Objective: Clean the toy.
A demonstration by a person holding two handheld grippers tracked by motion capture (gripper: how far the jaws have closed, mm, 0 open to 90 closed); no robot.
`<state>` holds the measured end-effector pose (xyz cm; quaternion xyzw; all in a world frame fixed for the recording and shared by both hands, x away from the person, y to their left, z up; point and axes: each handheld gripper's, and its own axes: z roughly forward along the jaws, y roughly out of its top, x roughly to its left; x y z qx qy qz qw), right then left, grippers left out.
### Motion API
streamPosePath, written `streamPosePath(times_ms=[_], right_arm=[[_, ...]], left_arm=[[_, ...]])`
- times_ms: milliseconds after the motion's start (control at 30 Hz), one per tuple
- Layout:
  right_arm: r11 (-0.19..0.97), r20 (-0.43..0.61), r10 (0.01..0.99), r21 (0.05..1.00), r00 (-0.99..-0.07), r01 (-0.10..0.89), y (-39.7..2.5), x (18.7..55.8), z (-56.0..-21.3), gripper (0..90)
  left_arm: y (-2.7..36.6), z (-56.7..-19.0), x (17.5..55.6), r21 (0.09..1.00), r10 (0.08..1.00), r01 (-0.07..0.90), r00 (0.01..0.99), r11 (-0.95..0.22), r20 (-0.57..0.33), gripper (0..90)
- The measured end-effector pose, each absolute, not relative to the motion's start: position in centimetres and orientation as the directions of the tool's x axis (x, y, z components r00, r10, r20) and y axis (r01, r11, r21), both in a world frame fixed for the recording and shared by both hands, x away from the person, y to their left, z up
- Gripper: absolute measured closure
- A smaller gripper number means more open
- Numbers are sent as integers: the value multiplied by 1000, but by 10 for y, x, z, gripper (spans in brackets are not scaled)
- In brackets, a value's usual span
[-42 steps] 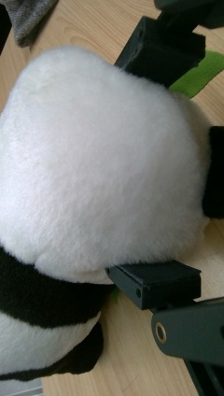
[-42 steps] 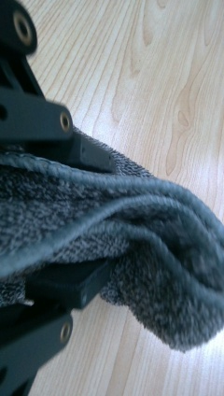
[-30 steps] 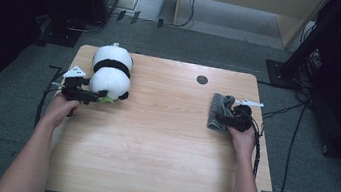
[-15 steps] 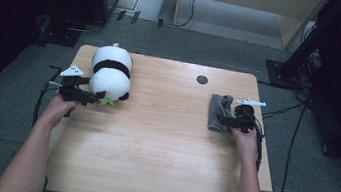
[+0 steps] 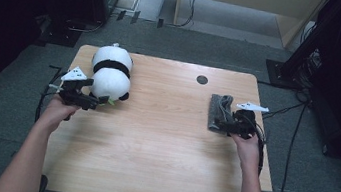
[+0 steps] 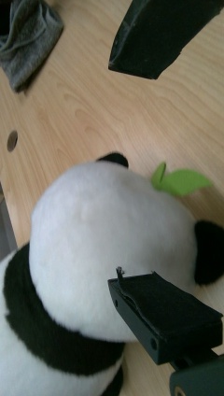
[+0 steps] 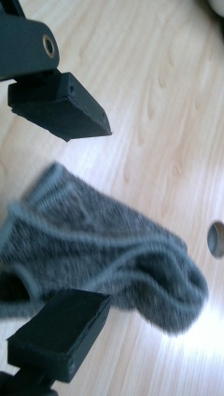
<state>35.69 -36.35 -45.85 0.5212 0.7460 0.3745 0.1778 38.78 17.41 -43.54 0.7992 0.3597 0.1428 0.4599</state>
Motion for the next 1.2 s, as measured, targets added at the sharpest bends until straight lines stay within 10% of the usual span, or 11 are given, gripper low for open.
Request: streamPosePath(times_ms=[1200], right_arm=[[389,21,805,736,-593,554,-276,312,-502,189]], left_arm=[[110,-488,337,791,589,412,804,-451,-83,2]])
